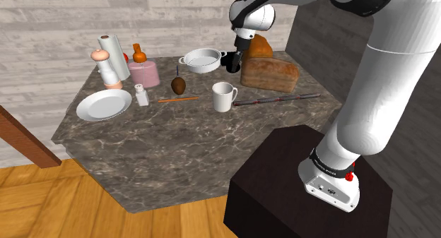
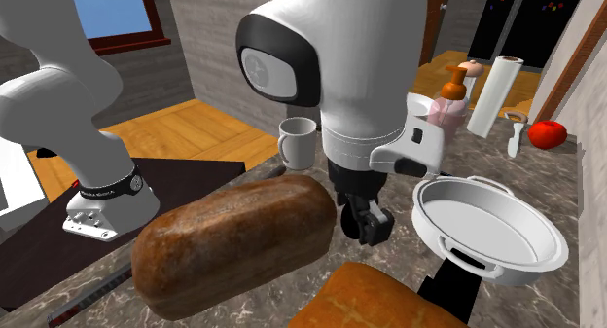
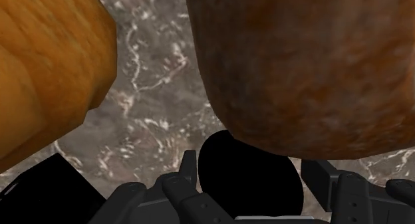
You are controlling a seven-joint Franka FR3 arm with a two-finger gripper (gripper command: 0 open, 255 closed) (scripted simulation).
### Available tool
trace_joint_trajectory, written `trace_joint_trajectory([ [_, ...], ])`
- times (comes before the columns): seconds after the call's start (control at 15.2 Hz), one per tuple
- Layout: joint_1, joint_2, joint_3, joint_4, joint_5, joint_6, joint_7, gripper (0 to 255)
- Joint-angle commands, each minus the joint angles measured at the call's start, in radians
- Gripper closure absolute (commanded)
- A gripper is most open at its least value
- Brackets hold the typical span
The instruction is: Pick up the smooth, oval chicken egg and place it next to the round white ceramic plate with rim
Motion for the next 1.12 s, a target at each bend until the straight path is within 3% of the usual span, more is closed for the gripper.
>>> trace_joint_trajectory([
  [0.0, 0.001, -0.013, -0.003, 0.015, -0.012, -0.025, 0.011, 255],
  [1.06, 0.007, -0.100, -0.016, 0.130, -0.082, -0.210, 0.085, 255],
])
